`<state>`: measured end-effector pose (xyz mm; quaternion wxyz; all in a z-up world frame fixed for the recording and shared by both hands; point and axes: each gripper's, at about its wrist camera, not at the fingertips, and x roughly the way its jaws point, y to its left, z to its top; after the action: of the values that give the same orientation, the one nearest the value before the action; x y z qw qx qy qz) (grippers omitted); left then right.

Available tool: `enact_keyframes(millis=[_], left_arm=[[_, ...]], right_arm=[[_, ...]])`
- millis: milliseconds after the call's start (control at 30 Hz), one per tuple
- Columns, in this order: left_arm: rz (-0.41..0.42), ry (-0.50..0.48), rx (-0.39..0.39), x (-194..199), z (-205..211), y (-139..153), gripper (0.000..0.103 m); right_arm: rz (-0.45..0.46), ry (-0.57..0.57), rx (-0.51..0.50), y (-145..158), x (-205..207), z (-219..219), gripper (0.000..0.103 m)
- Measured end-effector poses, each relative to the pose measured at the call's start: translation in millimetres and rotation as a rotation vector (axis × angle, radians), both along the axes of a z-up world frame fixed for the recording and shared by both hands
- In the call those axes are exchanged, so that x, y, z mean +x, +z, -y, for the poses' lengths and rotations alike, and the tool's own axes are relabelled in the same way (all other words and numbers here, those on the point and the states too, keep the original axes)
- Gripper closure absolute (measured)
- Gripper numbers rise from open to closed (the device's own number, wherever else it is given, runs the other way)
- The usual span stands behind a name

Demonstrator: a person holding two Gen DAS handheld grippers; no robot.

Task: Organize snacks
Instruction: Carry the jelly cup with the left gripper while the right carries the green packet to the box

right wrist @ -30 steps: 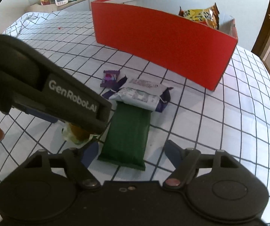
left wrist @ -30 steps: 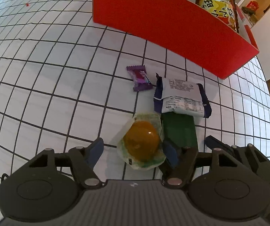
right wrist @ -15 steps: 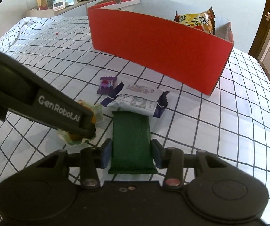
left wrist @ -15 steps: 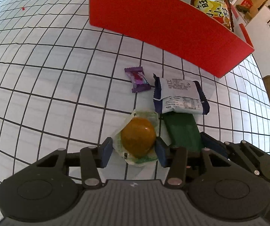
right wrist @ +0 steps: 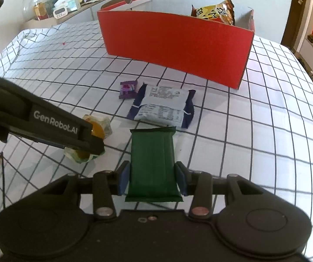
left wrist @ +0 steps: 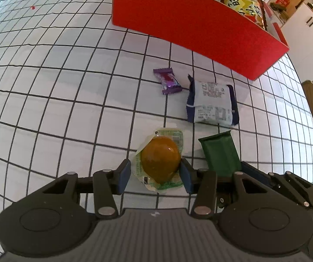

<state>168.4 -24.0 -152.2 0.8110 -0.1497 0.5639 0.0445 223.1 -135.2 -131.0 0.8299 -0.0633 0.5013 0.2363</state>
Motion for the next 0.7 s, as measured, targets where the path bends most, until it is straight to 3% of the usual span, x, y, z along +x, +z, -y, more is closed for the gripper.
enact_keyframes(millis=[300,700], left_arm=[[0.026,-0.043,0.025,-15.3,2.4,19.5,0.056],[0.110,-0.081,0.074,-36.0,-6.3,61.6,0.056]], right_arm=[[-0.006,-0.051,0.026,12.6,-17.9,-1.5,0.060],[0.051,-0.095,0.072,58.2,-32.4,-6.1,0.060]])
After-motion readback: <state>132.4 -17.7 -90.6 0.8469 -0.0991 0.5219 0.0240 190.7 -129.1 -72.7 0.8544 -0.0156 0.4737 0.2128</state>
